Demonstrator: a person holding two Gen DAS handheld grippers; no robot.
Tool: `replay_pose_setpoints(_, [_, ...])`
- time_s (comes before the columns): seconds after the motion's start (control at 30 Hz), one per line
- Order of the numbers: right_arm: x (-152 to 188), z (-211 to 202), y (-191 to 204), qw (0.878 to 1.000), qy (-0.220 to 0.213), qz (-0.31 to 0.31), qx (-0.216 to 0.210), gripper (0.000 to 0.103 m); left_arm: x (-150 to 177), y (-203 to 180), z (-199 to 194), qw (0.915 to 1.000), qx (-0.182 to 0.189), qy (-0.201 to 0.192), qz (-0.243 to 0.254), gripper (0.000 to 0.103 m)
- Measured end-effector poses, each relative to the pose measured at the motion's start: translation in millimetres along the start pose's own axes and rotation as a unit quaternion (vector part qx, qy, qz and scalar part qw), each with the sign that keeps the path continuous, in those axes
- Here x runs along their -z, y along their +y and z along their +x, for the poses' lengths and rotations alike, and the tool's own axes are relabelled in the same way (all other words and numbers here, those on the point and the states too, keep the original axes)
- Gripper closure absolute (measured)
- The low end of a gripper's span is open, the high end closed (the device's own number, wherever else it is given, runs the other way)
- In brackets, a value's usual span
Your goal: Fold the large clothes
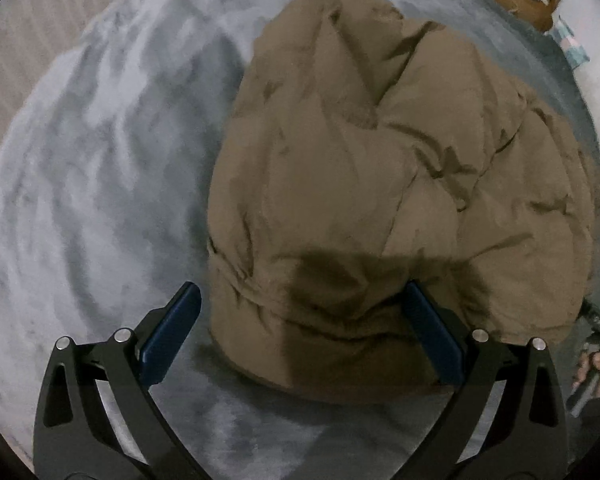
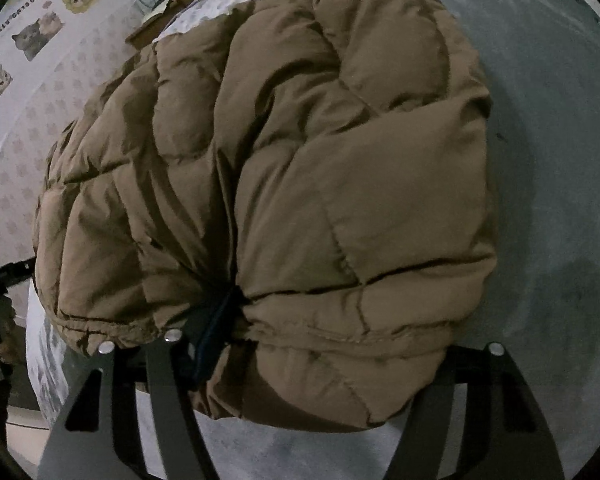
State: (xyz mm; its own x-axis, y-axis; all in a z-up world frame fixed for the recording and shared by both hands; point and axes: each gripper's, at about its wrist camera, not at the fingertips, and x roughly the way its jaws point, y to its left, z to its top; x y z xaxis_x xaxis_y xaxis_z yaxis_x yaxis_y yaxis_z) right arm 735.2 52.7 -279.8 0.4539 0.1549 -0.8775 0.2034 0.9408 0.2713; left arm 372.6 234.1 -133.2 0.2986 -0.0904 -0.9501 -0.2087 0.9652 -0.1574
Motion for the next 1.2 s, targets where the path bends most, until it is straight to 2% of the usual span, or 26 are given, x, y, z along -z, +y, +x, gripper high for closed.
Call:
replay_pose_setpoints(0.13, [-3,4,6,1.000,0.001,-0.001,-0.002,0.036,5,16,12,0.9984,0.047,0.017,-0.025,0.003])
replay_pose_setpoints(0.3, [-4,3,-9,1.000,-0.003,0.002,-0.004,0.035,11,33,22,0.9942,0.094,0.016,-0.051,0.003])
replay_pose_setpoints(0.53, [1,6,-16,1.000,-0.009,0.011,-0.005,0.034,-2,28,38,0.9938,0.102,0.012,-0.042,0.003])
replay_pose_setpoints(0.7, [-1,7,-15,1.000,-0.006,0.011,0.002,0.034,-13,4,27,0.9986,0.050,-0.012,0.007,0.003])
replay_pose_setpoints(0.87, [-6,6,-8,1.000,-0.001,0.009,0.013,0.035,-18,-22,23,0.9981,-0.009,-0.017,0.059,0.014])
replay_pose_setpoints(1.07, [-5,0,0,1.000,-0.002,0.005,0.022,0.043,-20,-33,19,0.9959,-0.037,-0.019,0.080,0.024])
replay_pose_setpoints(1.2, [-6,-4,6,1.000,-0.001,0.001,0.027,0.046,-23,-47,15,0.9933,-0.061,-0.021,0.096,0.027])
